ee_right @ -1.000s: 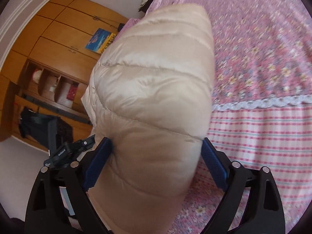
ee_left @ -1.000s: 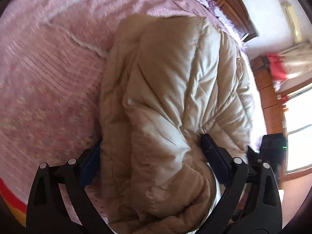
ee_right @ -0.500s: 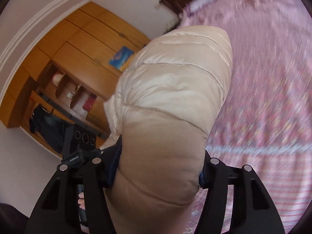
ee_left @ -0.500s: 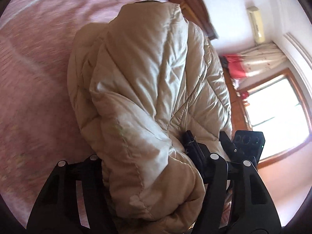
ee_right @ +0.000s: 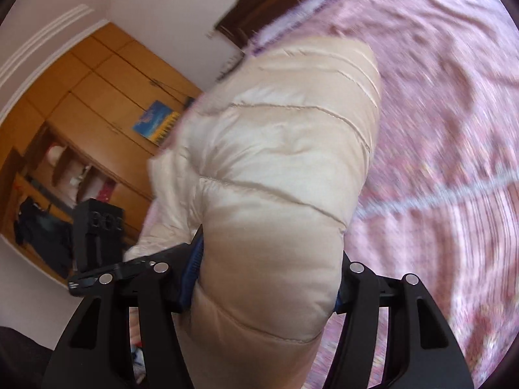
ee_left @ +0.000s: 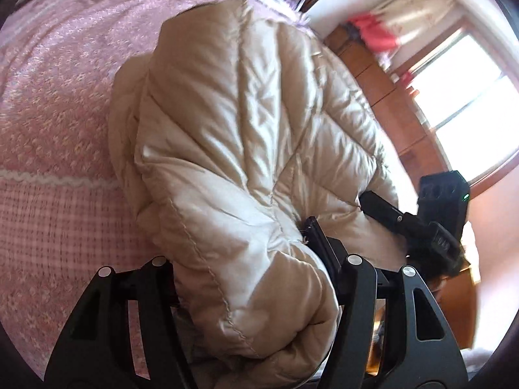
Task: Fold large clothes
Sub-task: 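Lower the jacket bundle onto the bed and open both grippers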
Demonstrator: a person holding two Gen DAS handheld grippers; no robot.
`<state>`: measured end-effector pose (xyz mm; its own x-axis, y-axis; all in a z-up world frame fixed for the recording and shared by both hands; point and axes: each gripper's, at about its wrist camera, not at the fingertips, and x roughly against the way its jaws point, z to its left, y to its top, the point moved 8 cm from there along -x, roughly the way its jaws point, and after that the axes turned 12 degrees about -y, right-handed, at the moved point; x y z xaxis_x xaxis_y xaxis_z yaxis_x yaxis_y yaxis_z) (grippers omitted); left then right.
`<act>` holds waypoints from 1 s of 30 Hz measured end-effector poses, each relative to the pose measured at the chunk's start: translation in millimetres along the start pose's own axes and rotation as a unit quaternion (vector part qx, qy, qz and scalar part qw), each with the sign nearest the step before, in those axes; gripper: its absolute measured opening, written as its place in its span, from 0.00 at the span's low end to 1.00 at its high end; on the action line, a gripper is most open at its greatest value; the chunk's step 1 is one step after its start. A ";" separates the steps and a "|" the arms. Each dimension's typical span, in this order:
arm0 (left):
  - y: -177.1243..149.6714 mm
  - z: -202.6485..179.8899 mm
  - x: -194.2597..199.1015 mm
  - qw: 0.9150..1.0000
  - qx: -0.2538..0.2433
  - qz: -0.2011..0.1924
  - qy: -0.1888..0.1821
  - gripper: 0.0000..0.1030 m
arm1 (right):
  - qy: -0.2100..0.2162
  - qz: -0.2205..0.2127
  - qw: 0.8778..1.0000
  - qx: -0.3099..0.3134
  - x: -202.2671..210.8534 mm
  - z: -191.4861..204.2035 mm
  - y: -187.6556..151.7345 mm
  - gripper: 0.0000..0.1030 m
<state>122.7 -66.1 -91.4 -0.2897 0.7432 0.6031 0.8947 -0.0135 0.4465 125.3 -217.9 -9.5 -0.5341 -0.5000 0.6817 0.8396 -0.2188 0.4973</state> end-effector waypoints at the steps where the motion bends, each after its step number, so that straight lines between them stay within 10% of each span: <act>1: -3.4 2.1 -1.8 1.000 -0.001 0.004 0.010 0.61 | -0.011 0.007 1.000 -0.001 -5.2 -4.5 -5.6 0.62; 14: -3.2 -20.5 52.4 0.995 -0.038 -0.033 0.089 0.68 | -0.120 -0.040 0.991 0.033 18.3 -10.0 -18.7 0.79; 21: 33.7 -21.5 121.4 0.977 -0.096 -0.115 0.151 0.68 | -0.182 -0.091 0.978 0.039 31.4 -21.9 -14.2 0.72; 30: 68.5 2.4 68.6 0.974 -0.120 -0.095 0.165 0.56 | -0.164 -0.095 0.977 0.091 3.9 11.4 -2.7 0.66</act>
<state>164.9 -14.5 -21.1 -0.5718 0.4927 0.6560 0.7202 -0.0814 0.6889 119.9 -209.7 -2.1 -0.7076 -0.1616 0.6879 0.7058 -0.1131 0.6993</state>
